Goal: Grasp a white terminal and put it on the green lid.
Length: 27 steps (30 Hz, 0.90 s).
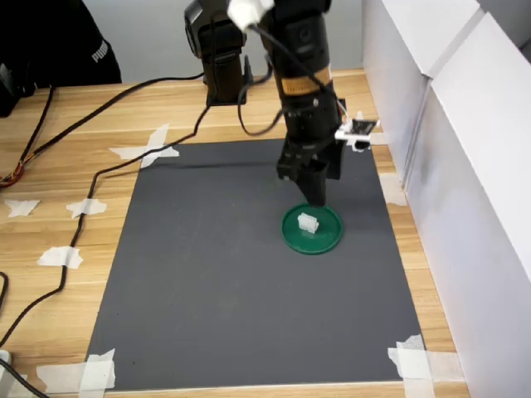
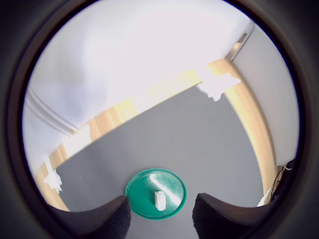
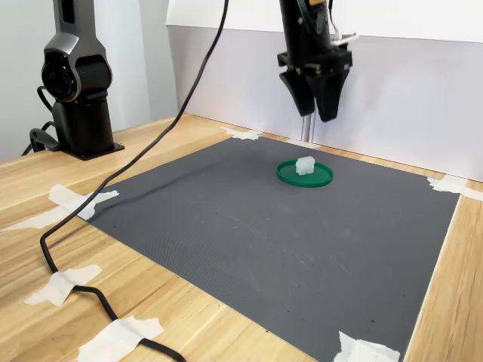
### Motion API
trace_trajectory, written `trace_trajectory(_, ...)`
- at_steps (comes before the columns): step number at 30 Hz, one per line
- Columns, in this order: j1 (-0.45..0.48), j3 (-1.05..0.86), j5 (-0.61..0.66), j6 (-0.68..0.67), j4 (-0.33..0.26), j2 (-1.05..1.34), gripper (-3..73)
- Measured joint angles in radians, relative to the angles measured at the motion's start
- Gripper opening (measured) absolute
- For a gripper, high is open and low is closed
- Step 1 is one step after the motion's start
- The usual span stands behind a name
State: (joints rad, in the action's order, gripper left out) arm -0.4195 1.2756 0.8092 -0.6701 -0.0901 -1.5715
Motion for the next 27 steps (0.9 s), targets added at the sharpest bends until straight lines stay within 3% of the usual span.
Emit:
trace_trajectory(4,0.0,-0.016,-0.004,0.086,0.013,0.132,36.6)
trace_trajectory(9,0.0,-0.123,-0.024,0.178,0.067,0.317,14.2)
trace_trajectory(12,0.025,-0.215,-0.036,0.211,0.057,0.425,2.5)
trace_trajectory(17,0.164,-0.375,-0.094,0.209,0.005,0.577,-1.0)
trace_trajectory(27,0.426,-0.685,-0.412,0.227,-0.086,0.871,-1.5)
